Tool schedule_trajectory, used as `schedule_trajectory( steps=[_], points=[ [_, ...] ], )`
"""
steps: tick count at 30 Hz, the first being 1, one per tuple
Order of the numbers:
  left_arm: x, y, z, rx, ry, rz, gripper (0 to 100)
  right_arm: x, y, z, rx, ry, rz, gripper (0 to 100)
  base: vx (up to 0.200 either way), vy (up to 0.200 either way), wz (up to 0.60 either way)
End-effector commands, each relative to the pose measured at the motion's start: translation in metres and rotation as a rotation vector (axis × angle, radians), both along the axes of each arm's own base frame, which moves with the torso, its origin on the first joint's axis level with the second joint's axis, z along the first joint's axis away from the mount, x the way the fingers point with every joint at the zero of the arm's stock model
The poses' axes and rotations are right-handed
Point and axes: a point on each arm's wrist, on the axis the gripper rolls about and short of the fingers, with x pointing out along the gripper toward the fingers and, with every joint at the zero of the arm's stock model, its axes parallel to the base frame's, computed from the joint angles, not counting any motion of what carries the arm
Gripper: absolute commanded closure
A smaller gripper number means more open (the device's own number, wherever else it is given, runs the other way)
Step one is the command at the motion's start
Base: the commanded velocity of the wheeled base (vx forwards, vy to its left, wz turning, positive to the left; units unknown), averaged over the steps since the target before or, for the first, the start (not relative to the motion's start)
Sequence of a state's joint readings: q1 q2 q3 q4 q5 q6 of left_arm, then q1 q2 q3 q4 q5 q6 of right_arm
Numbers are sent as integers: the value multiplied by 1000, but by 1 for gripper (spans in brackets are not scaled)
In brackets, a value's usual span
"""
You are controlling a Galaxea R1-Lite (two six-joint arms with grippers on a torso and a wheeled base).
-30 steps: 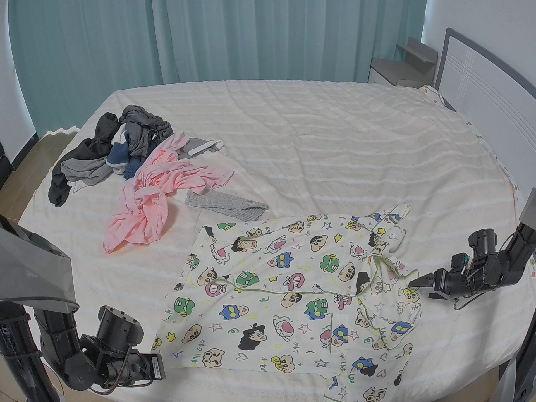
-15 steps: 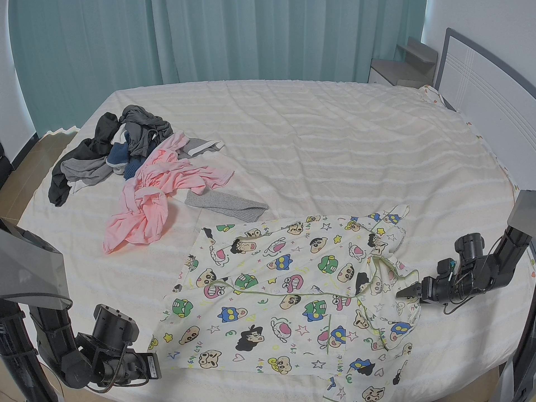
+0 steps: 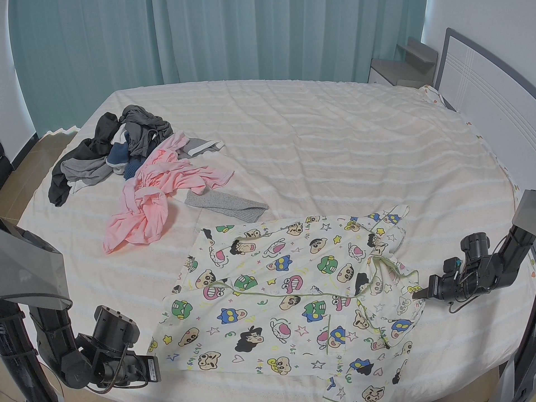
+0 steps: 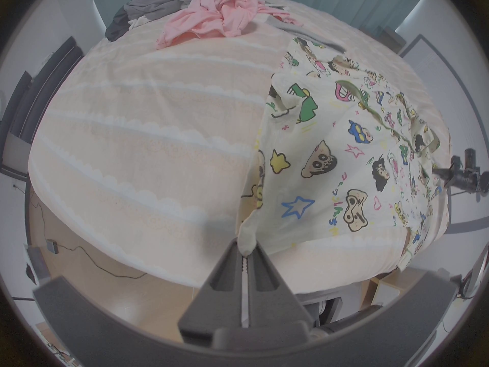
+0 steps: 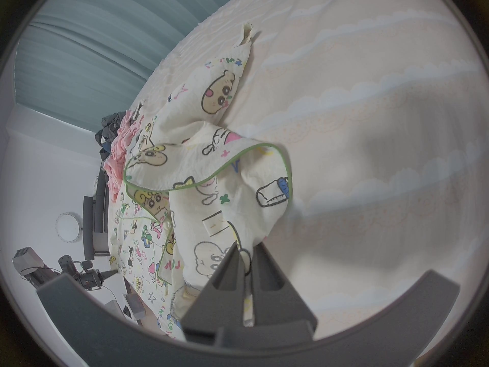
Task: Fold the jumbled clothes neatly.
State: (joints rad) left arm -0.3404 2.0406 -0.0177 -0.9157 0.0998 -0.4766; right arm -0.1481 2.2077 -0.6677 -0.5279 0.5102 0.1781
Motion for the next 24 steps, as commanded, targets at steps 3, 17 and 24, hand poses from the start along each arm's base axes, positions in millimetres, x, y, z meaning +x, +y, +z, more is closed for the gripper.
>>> schedule_trajectory(
  steps=[3,17,24],
  points=[
    [-8,2,-2,29,45,-24,100,-2,-10,12,-11,-39,-25,100,0,0,0],
    [-14,3,1,63,79,-81,100,-13,-28,31,-72,-24,7,100,0,0,0],
    [-14,3,1,64,77,-82,100,-16,-39,34,-94,33,-4,100,0,0,0]
  ],
)
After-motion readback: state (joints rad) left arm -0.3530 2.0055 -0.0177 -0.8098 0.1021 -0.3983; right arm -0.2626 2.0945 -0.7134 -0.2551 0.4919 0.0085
